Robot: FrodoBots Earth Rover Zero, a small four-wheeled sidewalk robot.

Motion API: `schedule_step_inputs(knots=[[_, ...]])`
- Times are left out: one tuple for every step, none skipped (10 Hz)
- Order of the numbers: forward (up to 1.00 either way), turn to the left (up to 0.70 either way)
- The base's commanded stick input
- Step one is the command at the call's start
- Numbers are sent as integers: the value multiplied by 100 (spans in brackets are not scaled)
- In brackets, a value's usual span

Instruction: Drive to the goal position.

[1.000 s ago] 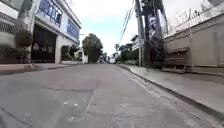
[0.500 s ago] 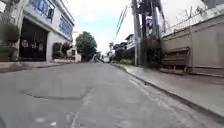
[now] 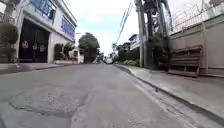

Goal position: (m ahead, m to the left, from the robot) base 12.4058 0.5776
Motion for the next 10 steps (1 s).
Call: schedule_step_inputs(knots=[[100,0],[100,0],[100,0],[100,0],[100,0],[100,0],[100,0],[100,0],[100,0],[100,0]])
